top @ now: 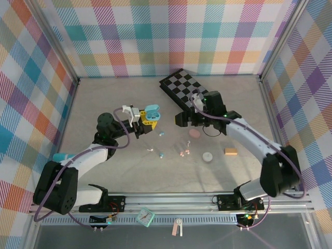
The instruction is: Insert the wireless bluetooth earbuds into the charging case
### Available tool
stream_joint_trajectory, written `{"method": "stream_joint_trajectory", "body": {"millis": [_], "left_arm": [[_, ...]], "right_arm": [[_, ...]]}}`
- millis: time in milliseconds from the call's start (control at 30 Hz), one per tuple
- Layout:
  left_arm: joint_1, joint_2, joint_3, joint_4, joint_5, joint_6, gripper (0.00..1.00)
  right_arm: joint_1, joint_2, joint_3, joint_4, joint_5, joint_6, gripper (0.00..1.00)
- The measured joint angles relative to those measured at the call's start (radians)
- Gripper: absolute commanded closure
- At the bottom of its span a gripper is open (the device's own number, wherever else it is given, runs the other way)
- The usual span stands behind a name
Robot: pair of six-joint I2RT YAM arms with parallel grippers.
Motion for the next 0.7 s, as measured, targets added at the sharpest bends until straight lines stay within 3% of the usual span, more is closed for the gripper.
{"method": "stream_joint_trajectory", "body": {"millis": [200, 367, 567, 700], "left_arm": [[0.02, -0.018, -0.01, 0.0, -0.005, 0.0, 0.64], [0.026, -0.026, -0.01, -0.001, -0.008, 0.0, 0.64], [0.027, -0.059, -0.01, -0.005, -0.014, 0.0, 0.64], [0.028, -0.077, -0.01, -0.016, -0.023, 0.005, 0.64]], "right_arm": [[0.028, 0.167, 0.027, -0.051, -0.065, 0.051, 0.23], [0.04, 0.32, 0.166, -0.069, -0.098, 0.039, 0.3], [0.046, 0.488, 0.335, -0.093, -0.115, 0.023, 0.32], [0.063, 0.515, 0.352, -0.113, -0.118, 0.023, 0.32]]}}
